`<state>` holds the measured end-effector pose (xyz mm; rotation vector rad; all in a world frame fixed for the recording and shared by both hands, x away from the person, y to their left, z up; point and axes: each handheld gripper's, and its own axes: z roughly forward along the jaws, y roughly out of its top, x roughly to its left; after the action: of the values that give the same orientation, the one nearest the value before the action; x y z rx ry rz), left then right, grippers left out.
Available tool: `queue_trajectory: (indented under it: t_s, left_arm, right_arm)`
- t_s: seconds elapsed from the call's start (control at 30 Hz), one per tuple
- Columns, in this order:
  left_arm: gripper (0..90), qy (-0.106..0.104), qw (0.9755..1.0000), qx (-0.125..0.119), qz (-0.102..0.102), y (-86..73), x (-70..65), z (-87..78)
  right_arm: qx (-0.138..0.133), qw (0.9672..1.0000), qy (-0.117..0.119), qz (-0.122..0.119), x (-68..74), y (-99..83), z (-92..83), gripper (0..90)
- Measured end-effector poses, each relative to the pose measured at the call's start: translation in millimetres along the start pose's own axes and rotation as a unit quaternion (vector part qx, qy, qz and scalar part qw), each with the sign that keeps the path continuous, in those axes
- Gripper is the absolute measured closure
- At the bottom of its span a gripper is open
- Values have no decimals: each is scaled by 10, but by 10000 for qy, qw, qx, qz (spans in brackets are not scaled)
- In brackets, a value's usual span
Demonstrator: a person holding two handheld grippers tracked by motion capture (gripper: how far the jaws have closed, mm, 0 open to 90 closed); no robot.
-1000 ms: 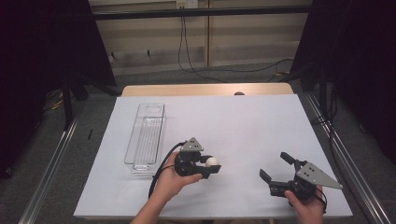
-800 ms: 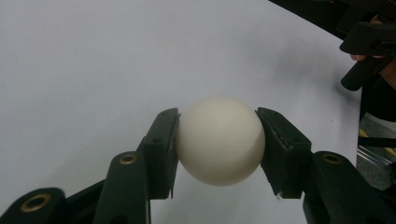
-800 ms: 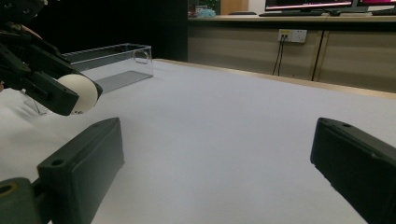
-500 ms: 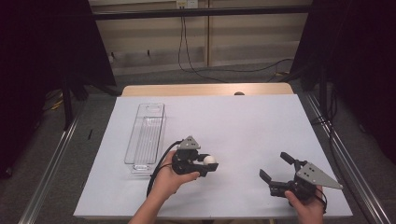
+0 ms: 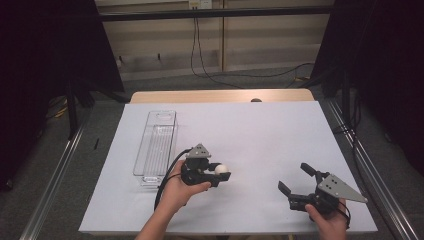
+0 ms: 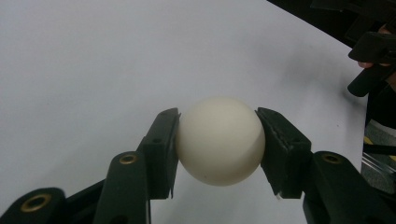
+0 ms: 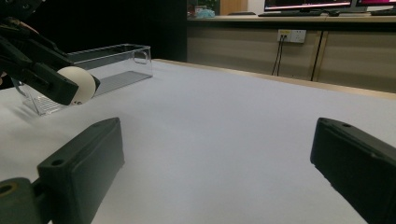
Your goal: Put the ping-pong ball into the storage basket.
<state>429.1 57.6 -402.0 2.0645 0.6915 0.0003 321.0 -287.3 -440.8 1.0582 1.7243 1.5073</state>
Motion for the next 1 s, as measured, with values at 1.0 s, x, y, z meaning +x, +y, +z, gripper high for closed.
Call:
queue_trajectory:
  t_s: [1.0]
  left_arm:
    - [512,163,9996,-129,-172,26,101,-142]
  right_arm:
    - [13,10000,-1,-6,10,-4,14,25]
